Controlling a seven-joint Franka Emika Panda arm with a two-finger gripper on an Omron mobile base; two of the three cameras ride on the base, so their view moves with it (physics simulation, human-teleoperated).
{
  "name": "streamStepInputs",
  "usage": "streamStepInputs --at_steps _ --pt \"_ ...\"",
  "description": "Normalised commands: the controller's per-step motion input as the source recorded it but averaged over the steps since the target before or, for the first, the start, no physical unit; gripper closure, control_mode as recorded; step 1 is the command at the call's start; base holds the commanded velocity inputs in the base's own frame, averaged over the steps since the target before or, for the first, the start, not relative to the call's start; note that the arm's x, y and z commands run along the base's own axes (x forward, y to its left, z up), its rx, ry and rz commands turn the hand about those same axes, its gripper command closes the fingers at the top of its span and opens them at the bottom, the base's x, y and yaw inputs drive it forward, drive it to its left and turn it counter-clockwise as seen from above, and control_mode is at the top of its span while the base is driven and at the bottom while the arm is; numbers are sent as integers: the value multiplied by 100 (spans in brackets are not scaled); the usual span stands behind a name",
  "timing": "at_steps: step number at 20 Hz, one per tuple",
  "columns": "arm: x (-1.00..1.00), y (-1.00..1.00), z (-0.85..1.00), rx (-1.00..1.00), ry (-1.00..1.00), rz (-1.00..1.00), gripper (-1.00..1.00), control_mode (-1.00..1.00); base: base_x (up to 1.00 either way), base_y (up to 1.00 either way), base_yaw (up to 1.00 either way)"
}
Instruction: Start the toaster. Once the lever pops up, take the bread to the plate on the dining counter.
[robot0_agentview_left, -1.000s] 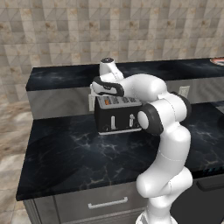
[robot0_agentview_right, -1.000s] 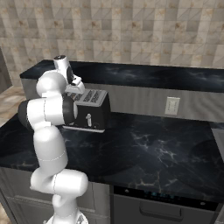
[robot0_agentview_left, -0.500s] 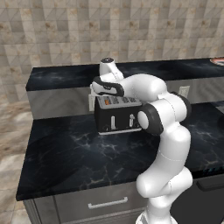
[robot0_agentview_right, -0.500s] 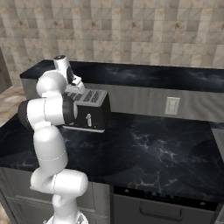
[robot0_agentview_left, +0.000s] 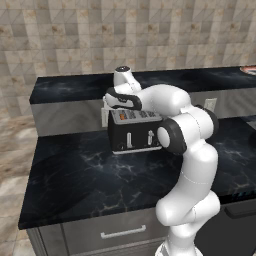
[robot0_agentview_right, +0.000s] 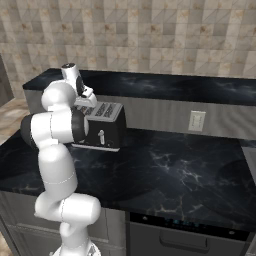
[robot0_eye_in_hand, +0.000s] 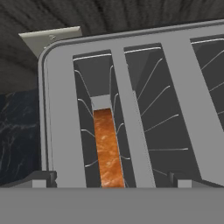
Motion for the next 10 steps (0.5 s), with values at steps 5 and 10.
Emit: streamStepInputs --at_steps 5,10 --pt "0 0 0 0 0 0 -100 -100 0 0 0" --pt "0 0 0 0 0 0 -100 -100 0 0 0"
